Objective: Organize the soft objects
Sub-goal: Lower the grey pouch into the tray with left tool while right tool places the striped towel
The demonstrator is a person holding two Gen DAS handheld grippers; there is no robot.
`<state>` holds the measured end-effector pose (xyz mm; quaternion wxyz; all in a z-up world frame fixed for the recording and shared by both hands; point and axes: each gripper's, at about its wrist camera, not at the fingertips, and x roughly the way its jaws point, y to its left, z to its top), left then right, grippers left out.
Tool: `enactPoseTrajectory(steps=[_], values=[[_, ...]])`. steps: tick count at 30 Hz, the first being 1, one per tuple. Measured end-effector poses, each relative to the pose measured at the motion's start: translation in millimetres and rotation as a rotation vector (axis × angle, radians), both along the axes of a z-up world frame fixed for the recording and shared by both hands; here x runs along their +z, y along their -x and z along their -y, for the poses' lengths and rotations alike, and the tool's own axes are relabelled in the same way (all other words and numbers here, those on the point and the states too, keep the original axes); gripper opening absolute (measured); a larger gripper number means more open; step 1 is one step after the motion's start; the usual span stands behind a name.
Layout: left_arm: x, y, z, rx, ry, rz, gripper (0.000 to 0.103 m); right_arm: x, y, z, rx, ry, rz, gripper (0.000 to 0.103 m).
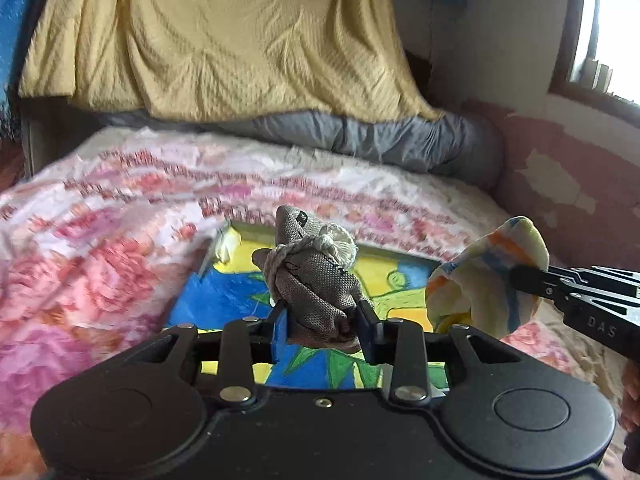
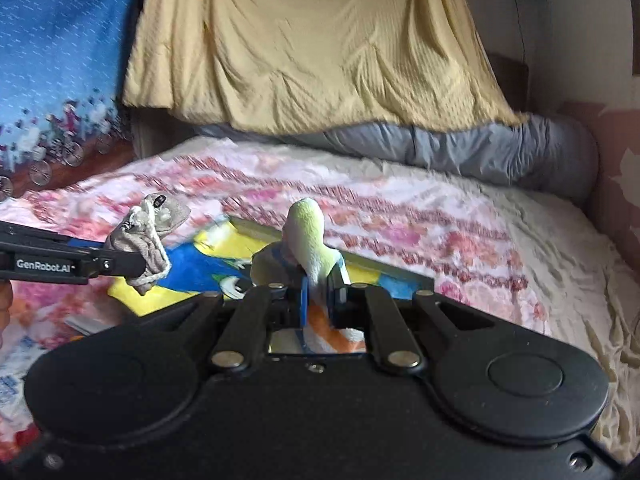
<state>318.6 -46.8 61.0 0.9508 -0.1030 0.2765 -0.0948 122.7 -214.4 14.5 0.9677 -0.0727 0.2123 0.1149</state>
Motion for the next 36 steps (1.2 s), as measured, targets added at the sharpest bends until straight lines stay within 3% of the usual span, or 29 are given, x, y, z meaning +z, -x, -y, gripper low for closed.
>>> enactPoseTrajectory(steps=[5,12,22,31,36], values=[[-31,-35,5,0.014,0.019,-0.079,0.037,-30,-37,6,-0.020,0.022,-0.081,0.004],[-58,-66,6,0.019,0.037,-0.213,0.037,-49,-43,-2,-0.017,0.066,-0.146,0.005],[-64,-72,14,-0.005,-0.022,-0.283,0.040,-58,-52,-14,-0.003,0.077,-0.185,0.009],[-59,-68,22,0.001,-0.090,-0.320,0.044,-44,-33,-11,-0.006,0.060,-0.177,0.030],[-52,-62,21,0.010,-0.094,-0.311,0.053,-39,-24,-10,-0.007,0.048,-0.165,0.041]])
